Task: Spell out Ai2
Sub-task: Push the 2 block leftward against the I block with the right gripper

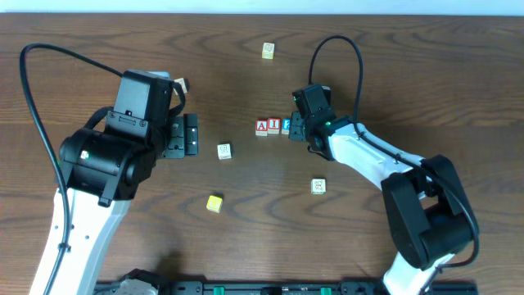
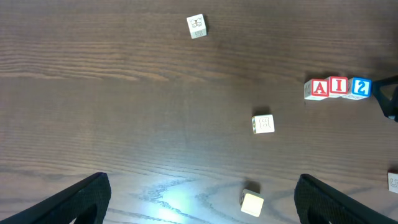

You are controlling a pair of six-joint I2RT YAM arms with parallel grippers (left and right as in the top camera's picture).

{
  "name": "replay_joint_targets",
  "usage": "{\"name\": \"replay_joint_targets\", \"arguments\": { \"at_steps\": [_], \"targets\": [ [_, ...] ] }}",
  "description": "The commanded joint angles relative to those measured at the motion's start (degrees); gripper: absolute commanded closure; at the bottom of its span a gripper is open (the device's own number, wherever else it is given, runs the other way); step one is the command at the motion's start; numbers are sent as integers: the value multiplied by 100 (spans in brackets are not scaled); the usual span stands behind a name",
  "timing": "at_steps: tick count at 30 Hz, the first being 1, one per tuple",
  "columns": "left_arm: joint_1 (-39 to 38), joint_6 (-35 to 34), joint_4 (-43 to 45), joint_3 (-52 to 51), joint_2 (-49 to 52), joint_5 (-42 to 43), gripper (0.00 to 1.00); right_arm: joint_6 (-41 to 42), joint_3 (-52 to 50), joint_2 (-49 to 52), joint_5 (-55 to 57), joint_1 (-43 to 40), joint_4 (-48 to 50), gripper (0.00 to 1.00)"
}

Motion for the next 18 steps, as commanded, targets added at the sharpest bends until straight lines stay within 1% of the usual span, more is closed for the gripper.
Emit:
{"name": "replay_joint_targets", "arguments": {
  "at_steps": [1,14,18],
  "targets": [
    [4,-90,2,17,7,20,5,55,-15,63,-11,17,17,57],
    [4,-90,2,17,7,20,5,52,-15,72,37,17,173,56],
    [4,-90,2,17,7,20,5,55,-15,74,33,37,188,52]
  ]
}}
